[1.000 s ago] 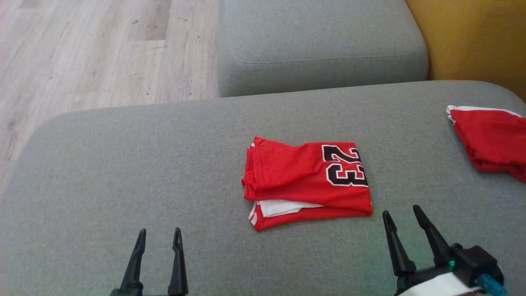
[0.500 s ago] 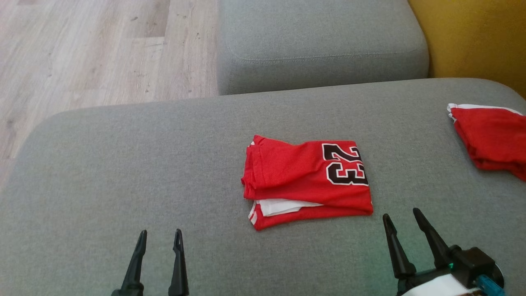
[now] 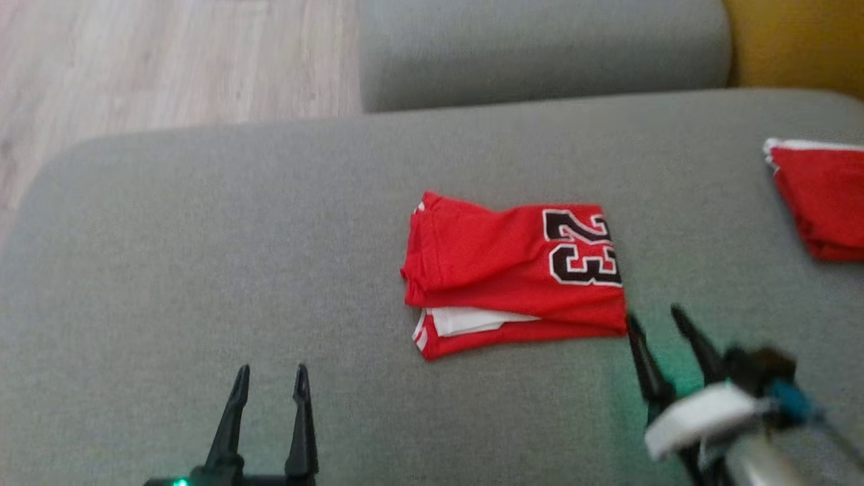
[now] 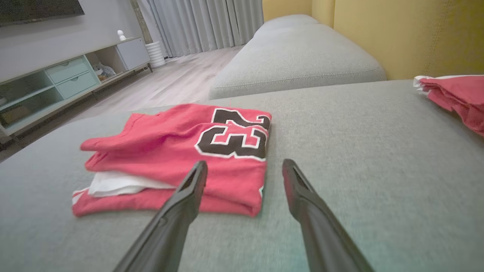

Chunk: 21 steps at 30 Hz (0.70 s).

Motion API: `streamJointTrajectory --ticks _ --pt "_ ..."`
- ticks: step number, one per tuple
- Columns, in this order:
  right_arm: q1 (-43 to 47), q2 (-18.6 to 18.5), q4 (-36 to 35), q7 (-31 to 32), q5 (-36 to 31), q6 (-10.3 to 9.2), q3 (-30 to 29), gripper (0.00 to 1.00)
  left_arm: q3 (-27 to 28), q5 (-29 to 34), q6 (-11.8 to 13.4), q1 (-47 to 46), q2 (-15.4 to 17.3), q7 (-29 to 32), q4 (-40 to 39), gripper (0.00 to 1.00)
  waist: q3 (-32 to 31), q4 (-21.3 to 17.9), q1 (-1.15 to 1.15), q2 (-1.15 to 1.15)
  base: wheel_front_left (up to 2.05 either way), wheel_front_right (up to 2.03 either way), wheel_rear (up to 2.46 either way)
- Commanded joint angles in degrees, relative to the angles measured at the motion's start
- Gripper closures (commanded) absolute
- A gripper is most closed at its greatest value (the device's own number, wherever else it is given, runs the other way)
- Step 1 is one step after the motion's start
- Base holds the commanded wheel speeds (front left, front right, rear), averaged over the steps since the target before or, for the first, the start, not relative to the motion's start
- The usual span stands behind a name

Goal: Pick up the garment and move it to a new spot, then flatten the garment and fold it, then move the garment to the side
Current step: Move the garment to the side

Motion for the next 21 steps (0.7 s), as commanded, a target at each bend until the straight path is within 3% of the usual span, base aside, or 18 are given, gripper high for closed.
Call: streamJointTrajectory --ticks 1,7,12,13,15,21 --pt "-4.24 -1.33 -1.15 0.01 0.88 0.39 1.35 0.00 1.20 0.61 0.14 -3.60 -0.29 -0.30 -2.05 0.00 2.71 0.40 0.00 0.00 0.00 0.00 0.00" --pt "-17.22 -2.66 8.61 6.70 6.04 0.39 1.86 0.00 -0.22 1.00 -0.17 -6.57 -0.29 -0.30 -1.35 0.00 7.44 0.89 0.00 0.00 0.00 0.00 0.00" --pt "-22.67 -1.13 16.71 13.96 11.36 0.39 4.68 0.00 -1.18 0.98 -0.16 -8.53 -0.29 -0.30 -0.80 0.00 9.12 1.72 0.00 0.00 0.00 0.00 0.00" --pt "-23.09 -0.92 17.49 15.34 12.49 0.39 5.89 0.19 -1.26 0.96 -0.19 -8.73 -0.29 -0.30 -0.70 0.00 9.28 1.84 0.00 0.00 0.00 0.00 0.00" --pt "-23.83 -0.64 17.69 16.06 14.94 0.39 7.42 1.00 -1.12 0.79 0.01 -9.12 -0.29 -0.30 -0.78 0.00 9.78 1.78 0.00 0.00 0.00 0.00 0.00" --pt "-27.38 -4.40 15.54 12.43 18.00 0.39 9.46 1.00 -0.65 0.36 0.51 -9.86 -0.29 -0.30 -1.46 0.00 12.08 -0.46 0.00 0.00 0.00 0.00 0.00"
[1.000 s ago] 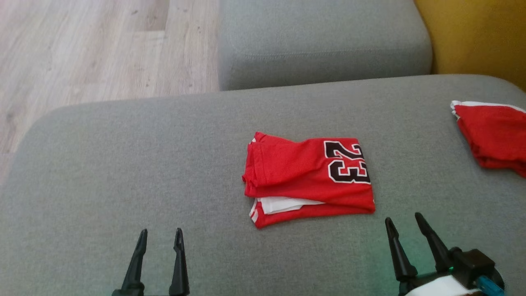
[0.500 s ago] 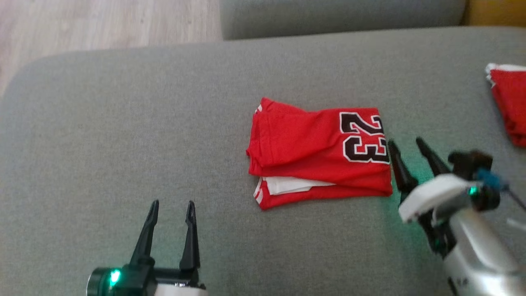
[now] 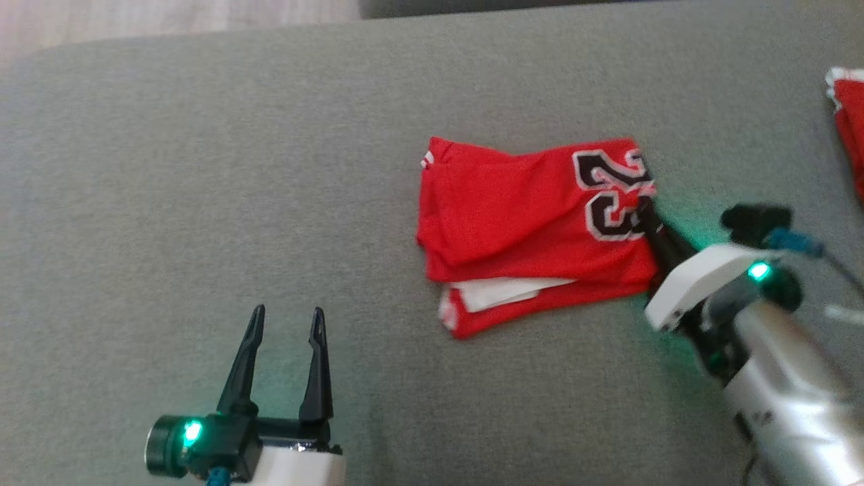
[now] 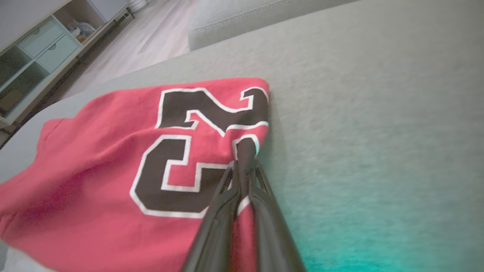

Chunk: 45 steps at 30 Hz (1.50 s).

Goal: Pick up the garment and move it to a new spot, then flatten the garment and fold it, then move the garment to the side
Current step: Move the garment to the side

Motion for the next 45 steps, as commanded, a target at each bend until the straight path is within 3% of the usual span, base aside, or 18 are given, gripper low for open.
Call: streamJointTrajectory --ticks 1,12,18,21,22,23,28,33,38,45 --pt "-3.21 -2.86 -2.00 -1.13 0.28 0.39 0.81 1.00 1.65 -0.10 0.31 -2.12 -0.26 -0.30 -1.98 0.00 1.53 -1.56 0.00 0.00 0.00 0.00 0.00" --pt "-13.72 -21.25 -6.56 1.89 -4.30 0.39 -4.28 1.00 3.20 1.67 -0.79 -7.82 -0.26 -0.30 -2.78 0.00 11.60 -8.19 0.00 0.00 0.00 0.00 0.00" --pt "-14.70 -27.70 -9.47 4.80 -7.45 0.39 -12.46 1.00 3.93 3.08 -1.96 -10.87 -0.26 -0.30 -2.54 0.00 15.50 -10.34 0.00 0.00 0.00 0.00 0.00" --pt "-14.38 -28.85 -10.18 5.69 -9.47 0.39 -16.08 1.00 4.06 3.21 -2.18 -11.87 -0.26 -0.30 -2.41 0.00 16.32 -10.71 0.00 0.00 0.00 0.00 0.00" --pt "-14.10 -28.94 -10.40 6.24 -10.48 0.39 -18.09 0.38 4.07 3.17 -2.33 -12.36 -0.26 -0.30 -2.30 0.00 16.56 -10.79 0.00 0.00 0.00 0.00 0.00" --pt "-13.84 -28.82 -10.71 6.52 -11.81 0.39 -20.06 0.00 4.07 3.11 -2.51 -12.83 -0.26 -0.30 -2.17 0.00 16.66 -10.88 0.00 0.00 0.00 0.00 0.00" --pt "-10.79 -25.12 -13.88 6.82 -20.64 0.39 -26.38 0.00 4.02 1.09 -2.76 -14.26 -0.26 -0.30 -2.35 0.00 14.44 -10.70 0.00 0.00 0.00 0.00 0.00" --pt "-4.97 -15.17 -19.43 2.36 -26.72 0.39 -27.83 0.00 3.53 -3.82 -3.32 -13.06 -0.26 -0.30 -2.75 0.00 8.29 -9.39 0.00 0.00 0.00 0.00 0.00" --pt "3.58 -5.50 -23.11 -4.21 -25.02 0.39 -22.33 0.00 3.41 -7.24 -2.77 -10.45 -0.26 -0.30 -1.90 0.00 1.28 -7.05 0.00 0.00 0.00 0.00 0.00" --pt "14.86 2.40 -21.97 -13.75 -20.57 0.39 -10.68 0.00 3.79 -7.65 -0.66 -6.79 -0.26 -0.30 1.55 0.00 -7.88 -4.11 0.00 0.00 0.00 0.00 0.00"
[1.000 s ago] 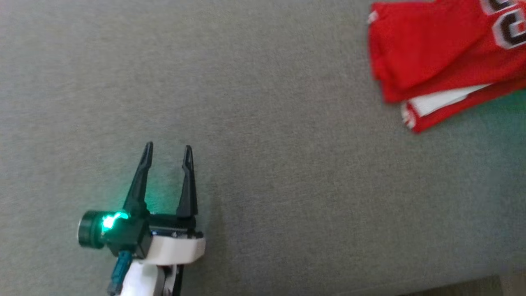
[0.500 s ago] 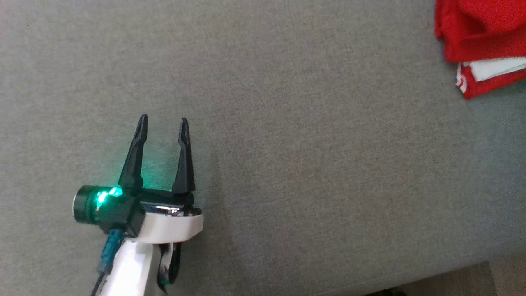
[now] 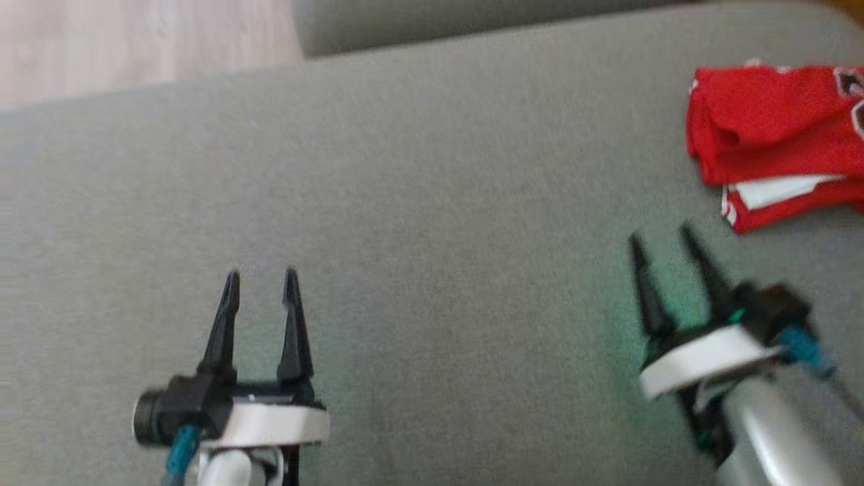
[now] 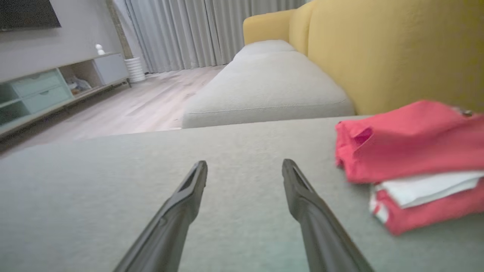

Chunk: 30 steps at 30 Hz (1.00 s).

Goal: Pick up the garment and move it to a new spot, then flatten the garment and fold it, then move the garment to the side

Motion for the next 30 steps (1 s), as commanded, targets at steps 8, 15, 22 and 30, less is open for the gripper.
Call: streamJointTrajectory --ticks 8,15,22,30 --pt "10.99 5.11 -9.67 -1.25 -0.87 0.39 1.89 0.00 3.22 0.94 1.03 6.66 -0.11 -0.30 -0.49 0.00 -12.86 3.95 0.02 0.00 0.00 0.00 0.00" --pt "16.19 6.76 -11.31 -1.26 -4.63 0.39 -0.70 0.00 4.43 2.00 0.25 10.53 -0.11 -0.30 -0.97 0.00 -15.78 4.86 0.02 0.00 0.00 0.00 0.00" --pt "17.14 7.46 -10.45 -1.26 -5.39 0.39 -1.78 0.00 5.07 2.86 -0.20 11.29 -0.11 -0.30 -0.58 0.00 -16.72 5.21 0.02 0.00 0.00 0.00 0.00" --pt "18.95 7.89 -7.62 -0.64 -4.71 -0.01 -3.08 1.00 3.17 3.57 -0.54 13.39 0.05 0.00 1.72 1.00 -17.40 4.94 0.02 0.00 0.00 0.00 0.00"
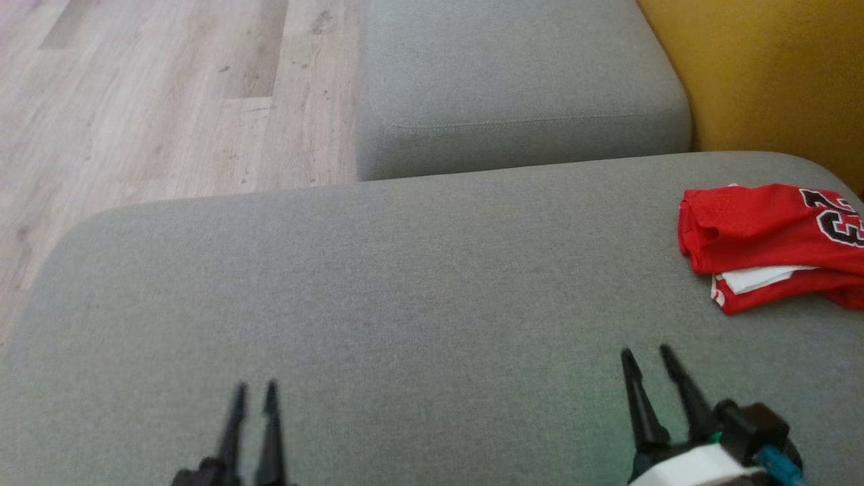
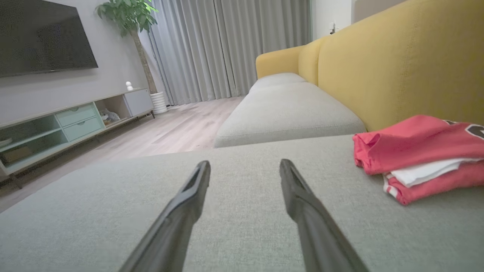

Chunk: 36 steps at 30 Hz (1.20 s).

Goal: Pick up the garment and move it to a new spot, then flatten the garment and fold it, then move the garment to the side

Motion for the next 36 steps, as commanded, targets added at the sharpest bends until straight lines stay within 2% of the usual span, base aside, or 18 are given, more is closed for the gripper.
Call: streamJointTrajectory --ticks 1,3,36 --pt "0.05 0.00 0.26 0.01 0.01 0.00 0.01 1.00 -0.04 -0.01 0.00 0.02 0.00 0.00 0.27 1.00 0.00 0.00 0.00 0.00 0.00 0.00 0.00" --pt "0.62 0.00 1.86 0.11 0.22 -0.03 0.07 1.00 -0.18 -0.22 -0.04 0.51 0.00 0.10 1.87 1.00 0.01 0.00 0.00 0.00 0.00 0.00 0.00" --pt "-2.89 -0.90 1.31 4.66 22.77 0.08 -2.54 1.00 3.71 -22.06 -3.07 -3.94 0.43 5.19 2.83 1.00 1.97 -0.14 0.00 0.00 0.00 0.00 0.00"
